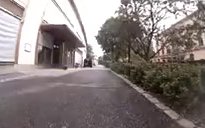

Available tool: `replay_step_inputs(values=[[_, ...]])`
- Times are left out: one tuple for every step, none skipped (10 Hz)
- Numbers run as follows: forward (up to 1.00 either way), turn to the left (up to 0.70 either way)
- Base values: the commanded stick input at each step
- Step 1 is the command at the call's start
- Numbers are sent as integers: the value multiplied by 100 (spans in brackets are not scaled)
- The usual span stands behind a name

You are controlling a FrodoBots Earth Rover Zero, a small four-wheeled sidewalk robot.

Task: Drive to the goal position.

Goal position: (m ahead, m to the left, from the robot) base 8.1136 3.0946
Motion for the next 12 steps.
replay_step_inputs(values=[[70,0],[70,0],[70,0],[70,0],[70,0],[70,-5],[70,-13],[70,-8],[70,0],[70,0],[70,0],[70,0]])
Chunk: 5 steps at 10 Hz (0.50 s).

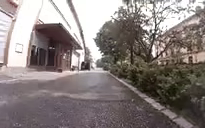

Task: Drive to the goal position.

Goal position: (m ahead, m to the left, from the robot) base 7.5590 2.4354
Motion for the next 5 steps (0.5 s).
replay_step_inputs(values=[[70,0],[70,0],[70,0],[70,0],[70,0]])
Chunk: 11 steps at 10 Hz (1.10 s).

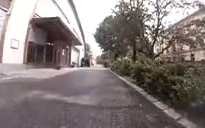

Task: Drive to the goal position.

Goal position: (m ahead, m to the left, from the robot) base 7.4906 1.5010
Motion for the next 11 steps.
replay_step_inputs(values=[[70,0],[70,0],[70,0],[70,0],[70,0],[70,0],[70,0],[70,0],[70,0],[70,-4],[70,-11]])
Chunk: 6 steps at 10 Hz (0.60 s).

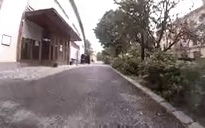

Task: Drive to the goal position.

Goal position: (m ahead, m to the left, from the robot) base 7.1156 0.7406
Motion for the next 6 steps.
replay_step_inputs(values=[[70,-14],[70,0],[70,-2],[70,-3],[70,-5],[70,-6]])
